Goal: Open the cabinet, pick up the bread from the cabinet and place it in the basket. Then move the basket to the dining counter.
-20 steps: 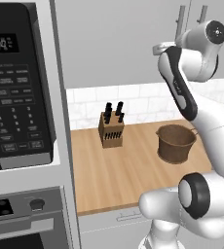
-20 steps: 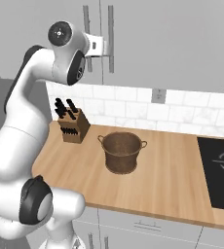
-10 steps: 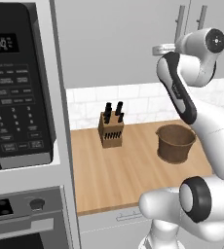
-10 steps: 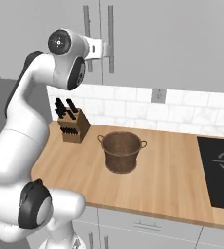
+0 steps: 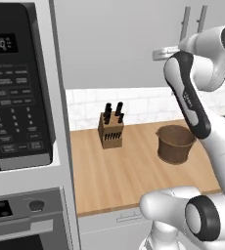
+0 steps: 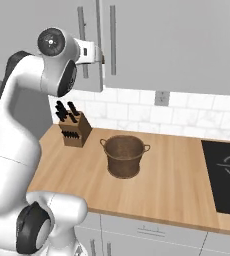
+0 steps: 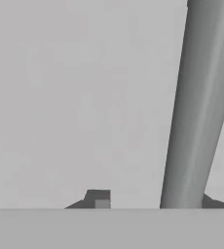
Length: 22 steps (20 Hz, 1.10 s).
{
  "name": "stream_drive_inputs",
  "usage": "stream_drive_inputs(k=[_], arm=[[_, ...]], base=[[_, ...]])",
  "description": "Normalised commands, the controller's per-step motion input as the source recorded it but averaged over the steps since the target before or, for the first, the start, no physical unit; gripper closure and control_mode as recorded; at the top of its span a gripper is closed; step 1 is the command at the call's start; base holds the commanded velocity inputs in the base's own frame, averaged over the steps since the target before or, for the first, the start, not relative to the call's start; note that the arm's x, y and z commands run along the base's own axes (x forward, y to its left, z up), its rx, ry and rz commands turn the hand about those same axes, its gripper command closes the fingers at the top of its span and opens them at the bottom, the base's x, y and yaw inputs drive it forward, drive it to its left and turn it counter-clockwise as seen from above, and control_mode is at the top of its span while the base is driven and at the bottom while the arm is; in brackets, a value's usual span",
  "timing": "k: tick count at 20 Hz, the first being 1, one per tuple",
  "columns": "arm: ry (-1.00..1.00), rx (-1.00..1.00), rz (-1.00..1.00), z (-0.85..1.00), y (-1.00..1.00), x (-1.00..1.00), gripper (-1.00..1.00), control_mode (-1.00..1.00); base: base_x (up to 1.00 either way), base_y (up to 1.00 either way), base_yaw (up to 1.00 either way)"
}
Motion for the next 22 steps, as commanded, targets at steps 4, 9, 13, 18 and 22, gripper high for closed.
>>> stream_drive_inputs(k=[4,9,13,18,22], arm=[[0.04,0.0,0.06,0.0,1.0,-0.84,1.0,-1.0],[0.0,0.0,0.03,0.0,1.0,-0.9,1.0,-1.0],[0.0,0.0,0.0,-0.04,1.0,-0.97,1.0,-1.0],[0.0,0.0,0.0,-0.09,1.0,-0.94,1.0,-1.0],[0.0,0.0,0.0,-0.11,1.0,-0.81,1.0,-1.0]], base=[[0.0,0.0,0.0],[0.0,0.0,0.0],[0.0,0.0,0.0],[0.0,0.0,0.0],[0.0,0.0,0.0]])
